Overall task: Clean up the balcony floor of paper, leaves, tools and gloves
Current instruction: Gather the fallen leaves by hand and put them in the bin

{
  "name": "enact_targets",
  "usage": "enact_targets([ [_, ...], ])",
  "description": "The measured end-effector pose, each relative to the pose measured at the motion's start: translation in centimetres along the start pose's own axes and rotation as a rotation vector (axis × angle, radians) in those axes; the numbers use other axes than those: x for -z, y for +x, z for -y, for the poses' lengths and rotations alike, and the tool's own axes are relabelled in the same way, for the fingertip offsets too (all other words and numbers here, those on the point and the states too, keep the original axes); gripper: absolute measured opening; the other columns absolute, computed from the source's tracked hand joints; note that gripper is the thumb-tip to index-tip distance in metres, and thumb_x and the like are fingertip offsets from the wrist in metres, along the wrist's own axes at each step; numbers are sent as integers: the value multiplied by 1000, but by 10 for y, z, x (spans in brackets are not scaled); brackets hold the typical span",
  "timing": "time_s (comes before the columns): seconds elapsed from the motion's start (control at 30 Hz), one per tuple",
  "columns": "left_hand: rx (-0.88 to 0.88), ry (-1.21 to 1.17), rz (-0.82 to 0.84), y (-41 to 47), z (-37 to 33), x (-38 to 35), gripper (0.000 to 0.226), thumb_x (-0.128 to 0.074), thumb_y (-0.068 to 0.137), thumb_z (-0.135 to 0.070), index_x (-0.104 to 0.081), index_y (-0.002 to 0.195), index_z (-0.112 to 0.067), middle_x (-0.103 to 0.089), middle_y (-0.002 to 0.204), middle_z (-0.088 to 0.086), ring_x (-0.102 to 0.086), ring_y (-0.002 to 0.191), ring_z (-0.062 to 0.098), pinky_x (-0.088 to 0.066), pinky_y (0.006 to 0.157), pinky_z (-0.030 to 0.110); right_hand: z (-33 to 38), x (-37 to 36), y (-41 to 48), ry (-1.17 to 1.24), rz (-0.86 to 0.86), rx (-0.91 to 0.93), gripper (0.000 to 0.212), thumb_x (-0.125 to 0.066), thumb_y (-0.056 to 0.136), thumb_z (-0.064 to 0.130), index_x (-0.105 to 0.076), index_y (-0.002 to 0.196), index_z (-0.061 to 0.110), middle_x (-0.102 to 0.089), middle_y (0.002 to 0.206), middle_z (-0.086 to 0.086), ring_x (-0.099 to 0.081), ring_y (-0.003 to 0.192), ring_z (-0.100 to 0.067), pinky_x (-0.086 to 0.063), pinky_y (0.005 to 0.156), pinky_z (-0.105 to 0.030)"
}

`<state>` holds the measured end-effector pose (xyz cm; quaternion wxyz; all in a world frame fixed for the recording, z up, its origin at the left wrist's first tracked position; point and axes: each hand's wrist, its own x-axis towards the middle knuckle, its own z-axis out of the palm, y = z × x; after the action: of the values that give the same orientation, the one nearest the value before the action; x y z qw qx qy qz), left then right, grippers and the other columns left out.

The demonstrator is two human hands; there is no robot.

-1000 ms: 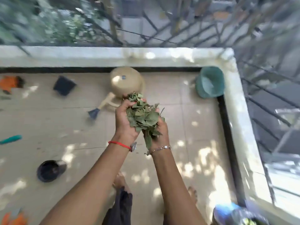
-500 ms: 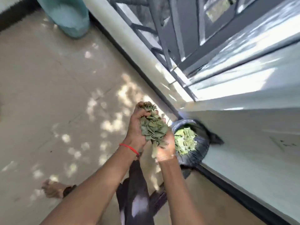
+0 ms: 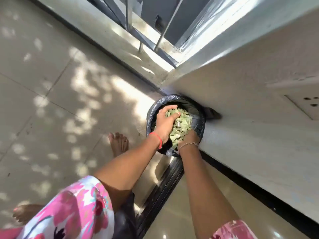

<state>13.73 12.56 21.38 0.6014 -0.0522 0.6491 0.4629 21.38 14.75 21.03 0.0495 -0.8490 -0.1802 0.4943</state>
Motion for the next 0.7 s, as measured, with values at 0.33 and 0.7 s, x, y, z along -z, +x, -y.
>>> enact_targets([
  [0.33, 54, 453, 349, 18, 12, 16, 47, -35, 101, -30, -31, 145, -16, -32, 151, 7, -28, 139, 21, -16, 116, 33, 7, 1, 12, -186, -56, 87, 26, -44, 94, 11, -51, 115, -2, -53, 112, -13, -53, 95, -25, -45, 64, -31],
  [0.7, -267, 417, -26, -24, -28, 177, 32, -44, 75, 14, -68, 95, 3, -66, 92, 13, -55, 82, 16, -37, 65, 4, -31, -111, -119, -749, 301, 687, 38, -48, 77, 0, -58, 113, 4, -58, 87, -4, -55, 86, -22, -37, 66, -9],
])
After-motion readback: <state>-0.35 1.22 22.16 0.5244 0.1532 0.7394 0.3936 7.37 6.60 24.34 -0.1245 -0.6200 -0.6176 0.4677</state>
